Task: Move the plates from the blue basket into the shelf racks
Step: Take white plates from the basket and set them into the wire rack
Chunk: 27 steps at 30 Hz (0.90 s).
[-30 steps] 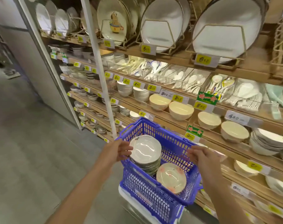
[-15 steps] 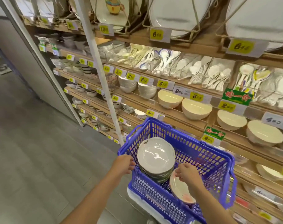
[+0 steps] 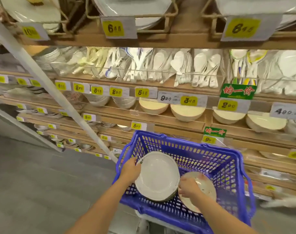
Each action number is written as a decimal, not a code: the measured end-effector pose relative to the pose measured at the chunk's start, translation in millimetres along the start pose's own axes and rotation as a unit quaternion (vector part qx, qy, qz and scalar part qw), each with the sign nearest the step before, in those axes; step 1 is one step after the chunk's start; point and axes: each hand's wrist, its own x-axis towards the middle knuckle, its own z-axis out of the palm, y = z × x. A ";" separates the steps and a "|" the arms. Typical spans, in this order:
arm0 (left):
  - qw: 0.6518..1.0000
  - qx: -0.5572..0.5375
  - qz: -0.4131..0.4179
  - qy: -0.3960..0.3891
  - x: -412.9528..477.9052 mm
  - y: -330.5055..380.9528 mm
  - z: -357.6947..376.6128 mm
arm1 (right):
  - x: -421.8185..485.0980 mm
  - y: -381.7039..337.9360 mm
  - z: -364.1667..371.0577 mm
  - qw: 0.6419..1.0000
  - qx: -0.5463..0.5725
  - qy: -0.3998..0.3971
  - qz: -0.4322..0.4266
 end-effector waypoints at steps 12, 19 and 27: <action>0.968 0.204 0.022 -0.148 69.4 0.4 20.1 | 9.7 -7.9 36.6 0.984 0.084 0.120 0.100; 0.969 0.194 -0.026 -0.151 73.9 7.9 21.3 | -4.0 -24.5 50.9 0.948 0.244 0.137 0.153; 0.971 0.173 0.027 -0.164 72.3 11.9 14.1 | -17.4 -27.4 60.9 0.924 0.311 0.173 0.137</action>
